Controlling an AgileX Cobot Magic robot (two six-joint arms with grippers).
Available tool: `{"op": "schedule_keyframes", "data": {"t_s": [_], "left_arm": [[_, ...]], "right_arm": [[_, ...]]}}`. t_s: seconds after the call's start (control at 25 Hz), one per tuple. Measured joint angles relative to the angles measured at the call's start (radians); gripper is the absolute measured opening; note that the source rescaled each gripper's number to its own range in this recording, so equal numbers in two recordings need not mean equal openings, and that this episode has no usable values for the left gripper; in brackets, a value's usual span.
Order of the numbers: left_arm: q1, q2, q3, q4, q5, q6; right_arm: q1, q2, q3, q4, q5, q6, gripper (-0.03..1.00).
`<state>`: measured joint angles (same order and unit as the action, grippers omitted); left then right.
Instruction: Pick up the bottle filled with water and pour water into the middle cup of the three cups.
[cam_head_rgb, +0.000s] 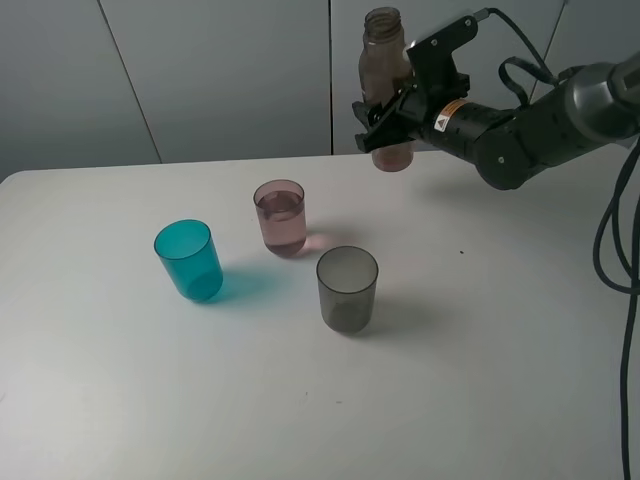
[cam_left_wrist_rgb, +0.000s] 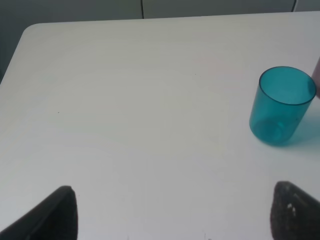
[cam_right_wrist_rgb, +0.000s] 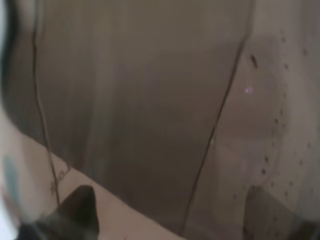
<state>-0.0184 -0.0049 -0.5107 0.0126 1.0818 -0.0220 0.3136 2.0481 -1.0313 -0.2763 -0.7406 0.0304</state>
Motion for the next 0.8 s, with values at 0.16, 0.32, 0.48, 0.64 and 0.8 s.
{"op": "schedule_keyframes", "data": {"t_s": [0.16,0.32,0.48,0.64,0.8], "left_arm": [[0.0,0.0,0.0,0.0,0.0,0.0],[0.0,0.0,0.0,0.0,0.0,0.0],[0.0,0.0,0.0,0.0,0.0,0.0],[0.0,0.0,0.0,0.0,0.0,0.0],[0.0,0.0,0.0,0.0,0.0,0.0]], "right_arm": [[-0.024,0.022,0.0,-0.036,-0.012,0.111,0.0],[-0.024,0.083,0.0,-0.054,-0.025,0.125,0.0],[-0.024,0.132,0.0,-0.054,-0.025,0.127,0.0],[-0.024,0.144,0.0,-0.055,-0.025,0.127,0.0],[-0.024,0.144,0.0,-0.067,-0.025,0.127,0.0]]}}
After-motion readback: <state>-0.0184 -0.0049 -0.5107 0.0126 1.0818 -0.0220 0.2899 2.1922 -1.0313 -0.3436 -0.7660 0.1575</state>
